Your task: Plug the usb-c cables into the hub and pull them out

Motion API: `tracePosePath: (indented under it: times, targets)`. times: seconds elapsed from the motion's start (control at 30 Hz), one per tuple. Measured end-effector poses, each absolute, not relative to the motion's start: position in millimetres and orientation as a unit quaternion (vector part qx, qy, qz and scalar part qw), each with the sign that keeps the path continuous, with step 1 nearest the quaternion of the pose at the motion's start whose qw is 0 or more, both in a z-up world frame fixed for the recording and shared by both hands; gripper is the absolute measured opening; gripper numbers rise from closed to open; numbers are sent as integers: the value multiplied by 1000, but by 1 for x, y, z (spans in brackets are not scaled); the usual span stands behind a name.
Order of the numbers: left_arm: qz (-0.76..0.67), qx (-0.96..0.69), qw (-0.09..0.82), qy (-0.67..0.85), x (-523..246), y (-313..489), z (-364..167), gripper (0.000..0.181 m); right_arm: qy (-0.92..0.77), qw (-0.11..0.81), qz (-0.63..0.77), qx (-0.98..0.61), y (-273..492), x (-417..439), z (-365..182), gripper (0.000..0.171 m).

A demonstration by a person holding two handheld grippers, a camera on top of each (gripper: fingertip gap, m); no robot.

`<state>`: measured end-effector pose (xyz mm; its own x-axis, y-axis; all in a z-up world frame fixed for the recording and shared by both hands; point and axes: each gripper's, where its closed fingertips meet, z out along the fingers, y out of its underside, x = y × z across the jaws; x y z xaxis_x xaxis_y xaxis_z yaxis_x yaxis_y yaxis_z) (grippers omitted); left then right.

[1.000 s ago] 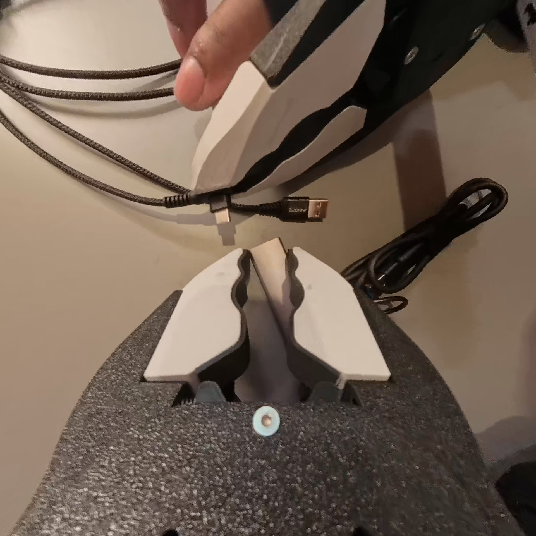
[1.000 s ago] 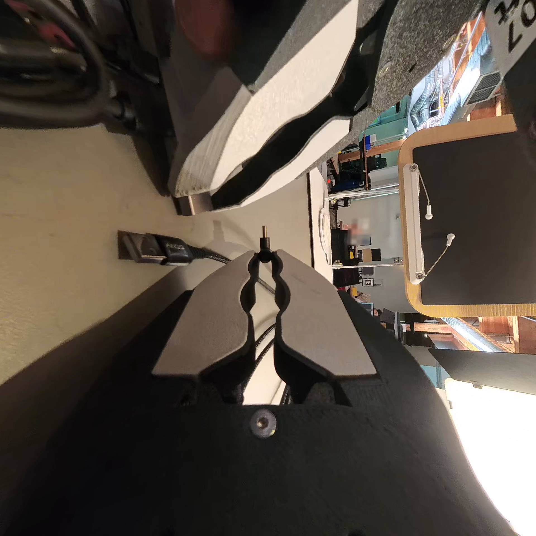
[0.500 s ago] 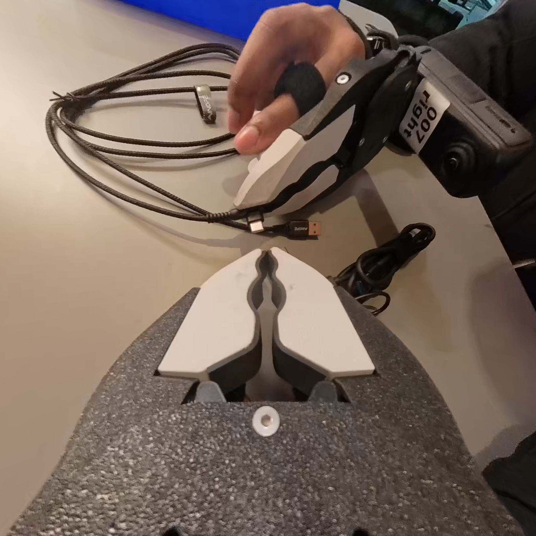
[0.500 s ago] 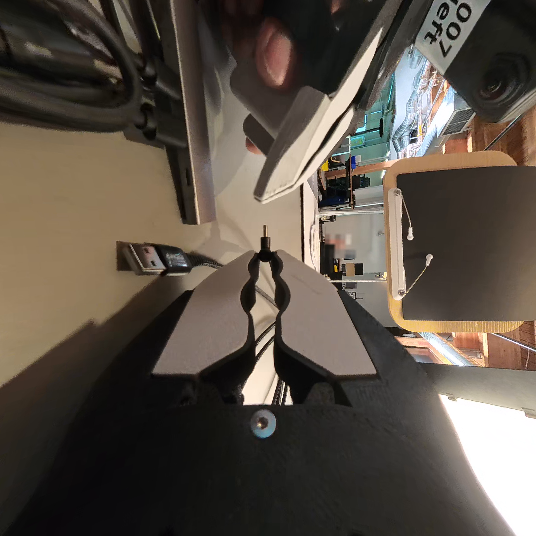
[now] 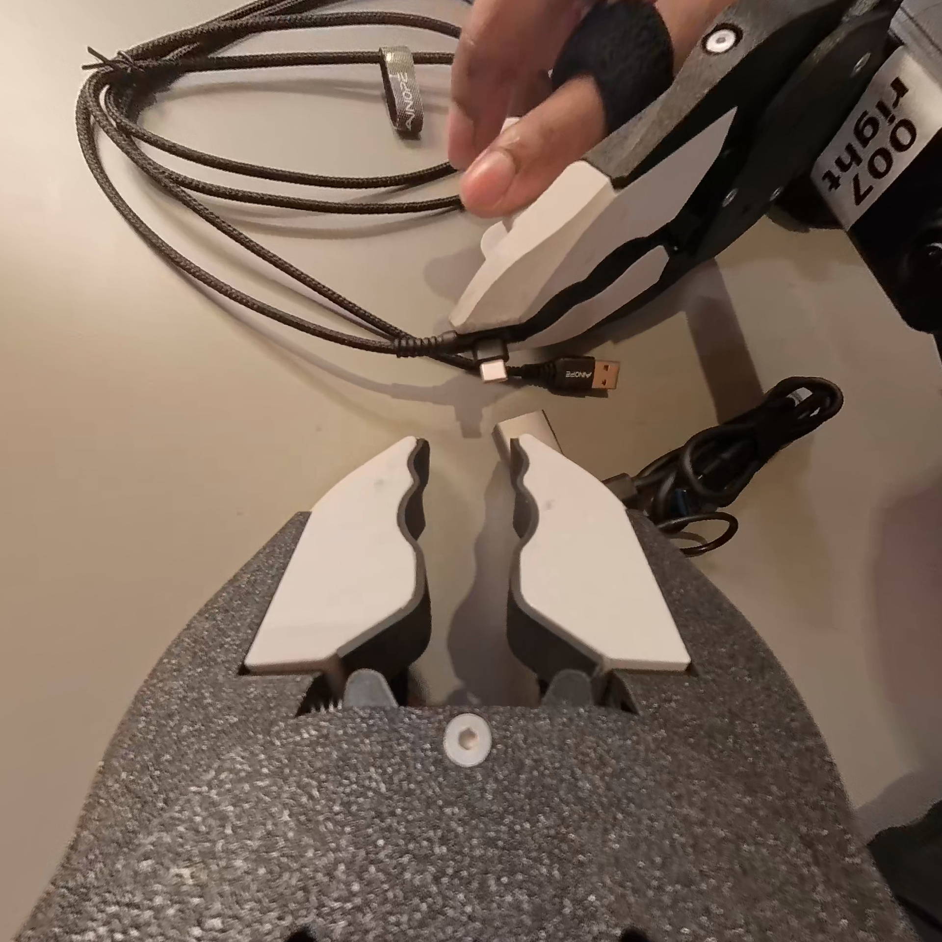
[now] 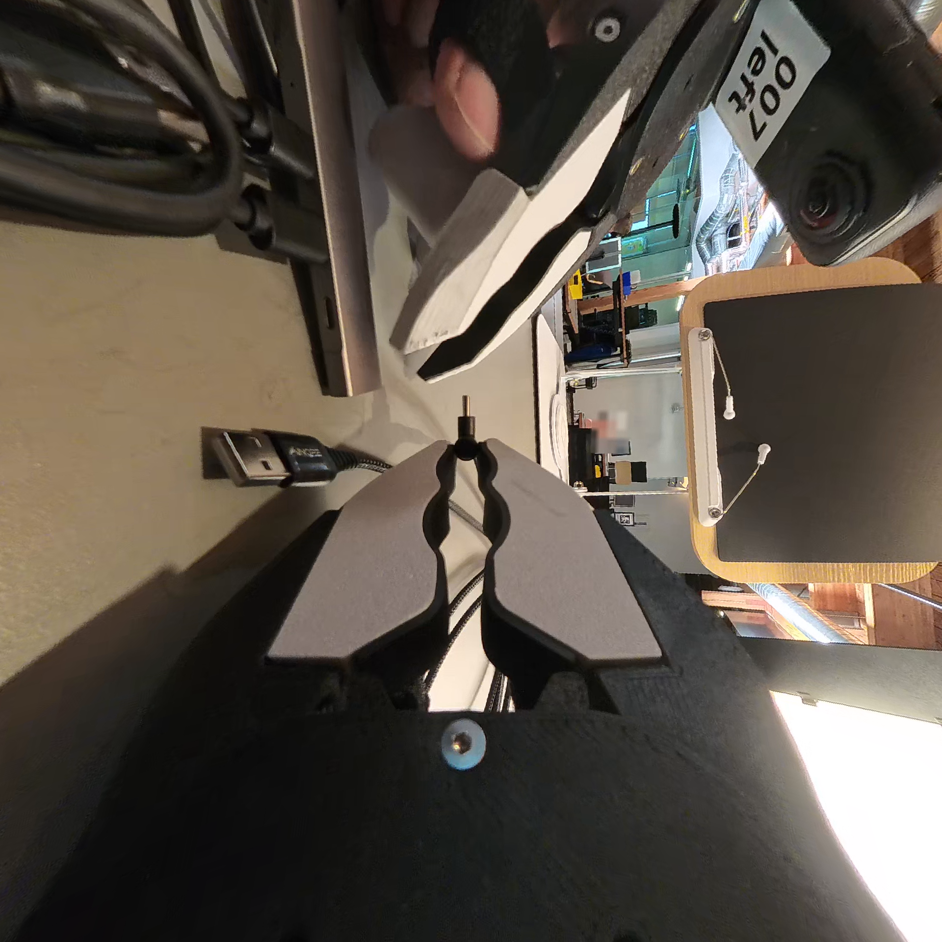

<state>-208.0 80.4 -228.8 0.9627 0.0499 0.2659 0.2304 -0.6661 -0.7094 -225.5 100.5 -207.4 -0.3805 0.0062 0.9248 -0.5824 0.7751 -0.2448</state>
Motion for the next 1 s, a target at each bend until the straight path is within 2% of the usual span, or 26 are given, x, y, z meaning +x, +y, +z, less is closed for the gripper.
tracePosePath:
  times: [1.0]
  targets:
    - [-183,-875,421,-154,-211,79,-223,22,-782,528,278,180,100,-227,-207,8]
